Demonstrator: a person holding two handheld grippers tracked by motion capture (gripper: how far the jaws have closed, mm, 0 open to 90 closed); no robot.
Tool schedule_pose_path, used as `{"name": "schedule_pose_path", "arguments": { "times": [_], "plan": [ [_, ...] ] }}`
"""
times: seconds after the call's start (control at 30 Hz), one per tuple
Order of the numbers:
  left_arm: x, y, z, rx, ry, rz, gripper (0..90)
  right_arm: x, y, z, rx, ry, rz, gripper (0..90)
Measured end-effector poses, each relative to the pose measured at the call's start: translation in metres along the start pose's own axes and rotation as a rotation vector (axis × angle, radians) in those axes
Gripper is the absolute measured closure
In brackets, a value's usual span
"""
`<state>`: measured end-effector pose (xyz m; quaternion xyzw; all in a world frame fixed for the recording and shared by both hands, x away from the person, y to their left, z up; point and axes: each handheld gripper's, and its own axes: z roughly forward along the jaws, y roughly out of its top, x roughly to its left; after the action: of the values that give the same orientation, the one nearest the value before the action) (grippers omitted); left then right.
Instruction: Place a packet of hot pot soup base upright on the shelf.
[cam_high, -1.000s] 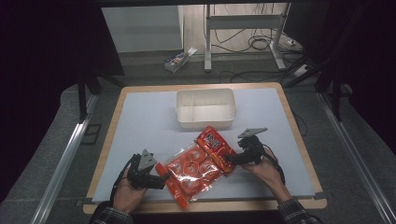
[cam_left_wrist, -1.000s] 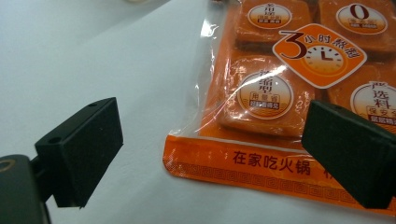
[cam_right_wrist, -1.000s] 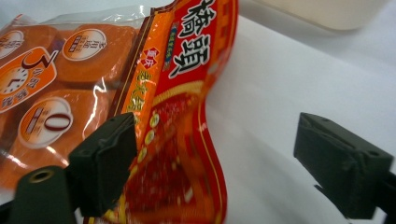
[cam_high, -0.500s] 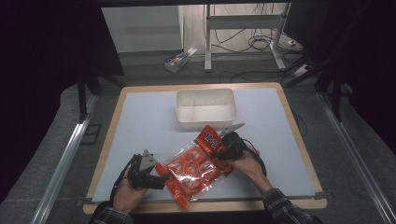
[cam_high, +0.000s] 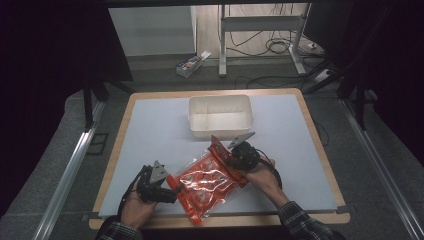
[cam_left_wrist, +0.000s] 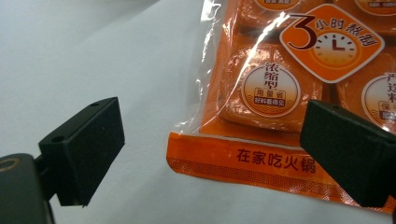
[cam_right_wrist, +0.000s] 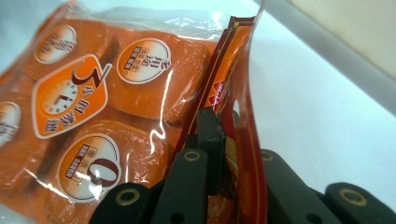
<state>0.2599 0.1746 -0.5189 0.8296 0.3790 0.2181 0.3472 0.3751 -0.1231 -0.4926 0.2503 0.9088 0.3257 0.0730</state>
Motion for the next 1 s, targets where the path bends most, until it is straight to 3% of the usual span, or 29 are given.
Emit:
{"name": "schedule_pose_path", "arguments": {
  "times": [0.3,0.43,0.6,1.0],
  "plan": [
    [0.003,-0.001,-0.003,-0.041,0.013,0.0,5.7,0.004,0.023,-0.03,-0.06,0.055,-0.005,89.0],
    [0.006,-0.002,-0.006,-0.078,0.016,0.006,4.8,0.007,0.043,-0.049,-0.088,0.125,-0.009,89.2],
    [0.007,-0.003,-0.006,-0.082,0.017,0.009,4.4,0.011,0.063,-0.065,-0.109,0.17,-0.032,89.3],
    [0.006,-0.003,-0.006,-0.088,0.017,0.016,4.0,0.016,0.1,-0.109,-0.167,0.172,-0.112,89.3]
  ]
}}
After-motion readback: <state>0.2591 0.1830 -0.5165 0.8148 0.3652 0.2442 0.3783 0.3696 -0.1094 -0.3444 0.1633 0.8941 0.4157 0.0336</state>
